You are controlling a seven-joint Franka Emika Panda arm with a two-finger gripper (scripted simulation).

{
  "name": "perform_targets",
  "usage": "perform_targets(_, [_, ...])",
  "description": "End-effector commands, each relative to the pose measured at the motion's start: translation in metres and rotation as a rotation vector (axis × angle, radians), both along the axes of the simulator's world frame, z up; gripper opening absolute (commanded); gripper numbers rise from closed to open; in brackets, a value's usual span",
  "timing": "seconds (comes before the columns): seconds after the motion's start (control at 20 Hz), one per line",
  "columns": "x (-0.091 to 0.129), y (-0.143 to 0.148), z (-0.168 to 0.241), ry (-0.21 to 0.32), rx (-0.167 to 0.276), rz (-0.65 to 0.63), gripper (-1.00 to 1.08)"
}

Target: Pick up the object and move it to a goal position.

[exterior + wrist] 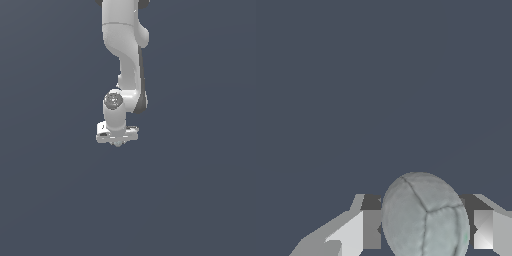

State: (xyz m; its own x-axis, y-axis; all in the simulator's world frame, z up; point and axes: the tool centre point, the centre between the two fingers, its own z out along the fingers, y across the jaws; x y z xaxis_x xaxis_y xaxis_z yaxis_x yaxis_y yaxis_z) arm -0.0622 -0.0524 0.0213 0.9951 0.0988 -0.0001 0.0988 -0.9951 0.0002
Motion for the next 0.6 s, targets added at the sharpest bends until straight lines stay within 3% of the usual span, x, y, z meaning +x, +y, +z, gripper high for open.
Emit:
perform_targets(0.0, [0.000, 0.000, -0.001, 0.000, 0.000, 0.000, -1.00])
perform_targets(0.55, [0.007, -0.010, 0.021, 0.000, 0.000, 0.000, -1.00])
